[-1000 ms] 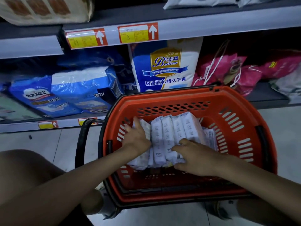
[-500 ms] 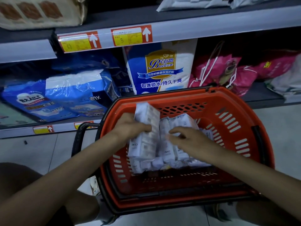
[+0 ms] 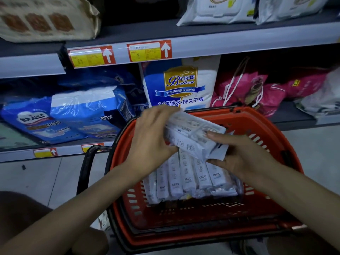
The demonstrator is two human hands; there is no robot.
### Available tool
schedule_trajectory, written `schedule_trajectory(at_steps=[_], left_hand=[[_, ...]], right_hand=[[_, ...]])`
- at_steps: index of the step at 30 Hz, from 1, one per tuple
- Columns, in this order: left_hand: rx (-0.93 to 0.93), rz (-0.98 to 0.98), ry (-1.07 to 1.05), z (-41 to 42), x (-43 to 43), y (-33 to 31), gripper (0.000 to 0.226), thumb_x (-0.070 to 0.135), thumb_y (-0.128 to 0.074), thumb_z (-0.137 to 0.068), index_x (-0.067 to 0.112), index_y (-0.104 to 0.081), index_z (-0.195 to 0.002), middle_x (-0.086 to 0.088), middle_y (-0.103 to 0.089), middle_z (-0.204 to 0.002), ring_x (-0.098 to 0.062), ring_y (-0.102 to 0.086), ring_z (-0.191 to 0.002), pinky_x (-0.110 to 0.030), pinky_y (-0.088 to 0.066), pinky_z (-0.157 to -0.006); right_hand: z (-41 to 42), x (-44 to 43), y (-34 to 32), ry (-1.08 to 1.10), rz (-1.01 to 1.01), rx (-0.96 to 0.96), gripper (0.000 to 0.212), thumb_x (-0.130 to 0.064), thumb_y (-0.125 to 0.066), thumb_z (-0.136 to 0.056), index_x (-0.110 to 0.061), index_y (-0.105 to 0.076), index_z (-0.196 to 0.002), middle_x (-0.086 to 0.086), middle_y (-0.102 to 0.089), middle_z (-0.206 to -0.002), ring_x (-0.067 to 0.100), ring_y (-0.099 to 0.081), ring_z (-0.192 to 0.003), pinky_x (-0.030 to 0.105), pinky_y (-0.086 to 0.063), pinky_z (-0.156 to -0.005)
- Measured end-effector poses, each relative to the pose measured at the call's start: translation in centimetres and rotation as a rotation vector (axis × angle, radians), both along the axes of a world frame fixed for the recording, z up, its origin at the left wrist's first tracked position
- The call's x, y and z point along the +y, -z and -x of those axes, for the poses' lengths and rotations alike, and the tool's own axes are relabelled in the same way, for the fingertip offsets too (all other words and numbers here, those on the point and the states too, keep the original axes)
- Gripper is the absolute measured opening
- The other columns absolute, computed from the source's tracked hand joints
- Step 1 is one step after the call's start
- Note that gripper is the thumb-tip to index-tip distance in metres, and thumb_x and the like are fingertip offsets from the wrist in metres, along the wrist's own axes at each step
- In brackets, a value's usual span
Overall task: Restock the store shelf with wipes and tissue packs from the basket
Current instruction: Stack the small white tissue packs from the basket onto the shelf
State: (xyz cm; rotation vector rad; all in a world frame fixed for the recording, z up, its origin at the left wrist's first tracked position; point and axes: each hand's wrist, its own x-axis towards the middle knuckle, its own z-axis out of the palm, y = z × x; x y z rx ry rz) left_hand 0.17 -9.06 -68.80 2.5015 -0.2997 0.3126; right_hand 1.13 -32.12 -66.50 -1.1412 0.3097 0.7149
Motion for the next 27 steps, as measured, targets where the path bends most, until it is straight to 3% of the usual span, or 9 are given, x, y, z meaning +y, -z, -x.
schedule_trajectory(at_steps=[2, 4, 8, 12, 16, 19, 21, 24, 27], left_hand=[[0.228, 0.228, -0.268, 0.0, 0.3, 0.0, 0.088, 0.02, -0.092, -0.07, 0.029, -0.048, -0.146, 0.006, -0.039, -0.142, -0.016, -0.035, -0.136, -0.04, -0.037, -0.116], [0.352, 0.456, -0.431, 0.1, 0.7, -0.6, 0.077, 0.01, -0.084, -0.078, 0.03, -0.049, -0.144, 0.0, -0.045, -0.143, -0.018, -0.047, -0.133, -0.04, -0.047, -0.109], [0.726, 1.123, -0.383, -0.3, 1.1, -3.3, 0.029, 0.011, -0.057, -0.096, 0.011, -0.068, -0.123, -0.014, -0.077, -0.115, -0.028, -0.076, -0.103, -0.041, -0.061, -0.088], [0.776, 1.2, -0.302, -0.2, 1.0, -4.0, 0.031, 0.03, -0.06, -0.1, 0.011, -0.07, -0.122, -0.012, -0.077, -0.116, -0.026, -0.076, -0.106, -0.043, -0.058, -0.097], [0.828, 1.278, -0.298, -0.1, 0.3, -3.8, 0.034, 0.03, -0.068, -0.095, 0.011, -0.07, -0.123, -0.012, -0.077, -0.118, -0.028, -0.073, -0.114, -0.046, -0.057, -0.101], [0.801, 1.431, -0.287, -0.1, -0.2, -4.2, 0.034, 0.019, -0.07, -0.091, 0.008, -0.068, -0.123, -0.015, -0.076, -0.119, -0.03, -0.074, -0.111, -0.044, -0.062, -0.092], [0.736, 1.497, -0.297, -0.2, 0.0, -4.7, 0.033, 0.014, -0.07, -0.092, 0.006, -0.065, -0.124, -0.015, -0.076, -0.117, -0.03, -0.075, -0.109, -0.043, -0.064, -0.088], [0.597, 1.476, -0.34, -0.8, 0.8, -5.5, 0.041, 0.012, -0.071, -0.092, 0.004, -0.062, -0.131, -0.012, -0.077, -0.111, -0.026, -0.076, -0.103, -0.037, -0.064, -0.077], [0.527, 1.527, -0.366, -1.0, 1.2, -6.3, 0.046, 0.016, -0.072, -0.092, 0.005, -0.062, -0.135, -0.01, -0.078, -0.112, -0.023, -0.077, -0.102, -0.034, -0.063, -0.072]], right_hand=[[0.0, -0.3, 0.3, -0.011, 0.009, -0.065, 0.053, -0.018, -0.075, -0.078, -0.014, -0.067, -0.13, 0.01, -0.072, -0.128, 0.034, -0.068, -0.119, 0.05, -0.052, -0.102], [0.0, -0.6, 0.4, -0.013, 0.065, -0.127, 0.059, -0.02, -0.078, -0.074, -0.011, -0.066, -0.131, 0.012, -0.072, -0.127, 0.036, -0.067, -0.119, 0.054, -0.051, -0.105], [0.0, -0.8, 0.7, 0.032, 0.042, -0.18, 0.079, -0.033, -0.1, -0.042, -0.013, -0.075, -0.114, 0.013, -0.075, -0.119, 0.036, -0.07, -0.112, 0.058, -0.052, -0.102], [-0.2, -0.7, 1.0, 0.077, 0.035, -0.19, 0.101, -0.041, -0.105, -0.012, -0.015, -0.076, -0.105, 0.01, -0.078, -0.111, 0.032, -0.074, -0.104, 0.05, -0.057, -0.093], [0.0, -0.1, 0.6, -0.013, -0.06, -0.156, 0.072, -0.025, -0.102, -0.037, -0.018, -0.08, -0.104, 0.01, -0.076, -0.116, 0.031, -0.075, -0.103, 0.037, -0.064, -0.079], [0.1, 0.5, -0.3, -0.078, -0.041, -0.187, 0.054, -0.017, -0.083, -0.059, -0.014, -0.077, -0.113, 0.012, -0.075, -0.12, 0.032, -0.073, -0.108, 0.042, -0.063, -0.085], [0.2, 0.9, -1.3, -0.149, 0.137, -0.352, 0.046, -0.02, -0.083, -0.071, -0.024, -0.076, -0.116, 0.001, -0.076, -0.12, 0.022, -0.072, -0.111, 0.041, -0.062, -0.091], [0.4, 0.4, -2.4, -0.255, 0.646, -0.905, 0.069, -0.037, -0.08, -0.084, -0.041, -0.049, -0.145, -0.018, -0.052, -0.147, -0.001, -0.053, -0.132, 0.027, -0.052, -0.102], [0.2, 0.0, -2.0, -0.525, 1.085, -1.472, 0.095, -0.062, -0.075, -0.081, -0.032, -0.031, -0.159, -0.002, -0.017, -0.168, 0.016, -0.019, -0.156, 0.035, -0.034, -0.116]])
